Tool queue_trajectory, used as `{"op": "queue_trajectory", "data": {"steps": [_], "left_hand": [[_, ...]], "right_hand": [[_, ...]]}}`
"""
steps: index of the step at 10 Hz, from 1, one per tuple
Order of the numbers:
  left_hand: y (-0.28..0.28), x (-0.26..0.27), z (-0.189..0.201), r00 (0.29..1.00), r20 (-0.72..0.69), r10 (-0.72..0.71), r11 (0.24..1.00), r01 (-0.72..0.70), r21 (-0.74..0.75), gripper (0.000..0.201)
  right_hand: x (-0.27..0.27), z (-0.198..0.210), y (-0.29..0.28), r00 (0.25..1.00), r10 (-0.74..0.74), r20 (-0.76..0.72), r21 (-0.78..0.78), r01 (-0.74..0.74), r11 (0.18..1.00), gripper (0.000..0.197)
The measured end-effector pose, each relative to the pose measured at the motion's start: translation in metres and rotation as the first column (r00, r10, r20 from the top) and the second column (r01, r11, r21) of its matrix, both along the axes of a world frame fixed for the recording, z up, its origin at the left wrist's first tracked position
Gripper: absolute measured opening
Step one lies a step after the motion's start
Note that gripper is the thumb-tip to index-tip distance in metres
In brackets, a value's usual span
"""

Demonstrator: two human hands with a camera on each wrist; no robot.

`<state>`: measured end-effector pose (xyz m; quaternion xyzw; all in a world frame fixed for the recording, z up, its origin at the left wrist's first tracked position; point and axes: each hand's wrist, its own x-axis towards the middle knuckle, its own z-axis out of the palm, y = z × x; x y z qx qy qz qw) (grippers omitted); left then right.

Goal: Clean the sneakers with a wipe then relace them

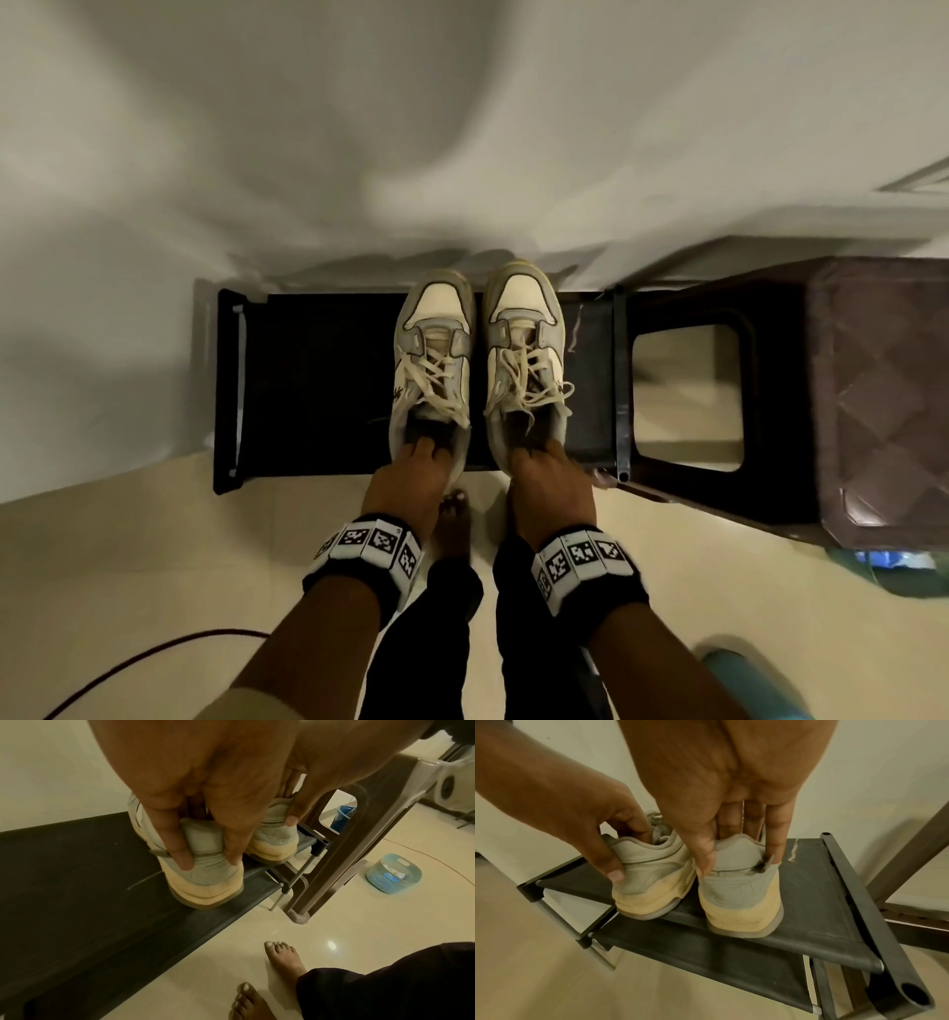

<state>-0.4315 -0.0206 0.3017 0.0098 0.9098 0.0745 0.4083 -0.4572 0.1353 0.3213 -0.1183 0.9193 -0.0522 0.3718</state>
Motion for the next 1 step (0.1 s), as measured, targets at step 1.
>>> {"op": "queue_trajectory", "data": {"steps": [1], "left_hand": [[-0.0009,-0.0018,-0.0017,1.0,-0.001,-0.003,1.0,0.003,-0.006,0.039]], "right_hand": [[0.0004,-0.0033,0.0004,0.998,-0.069,-0.009,-0.028,0.069,0.997,0.022]]}}
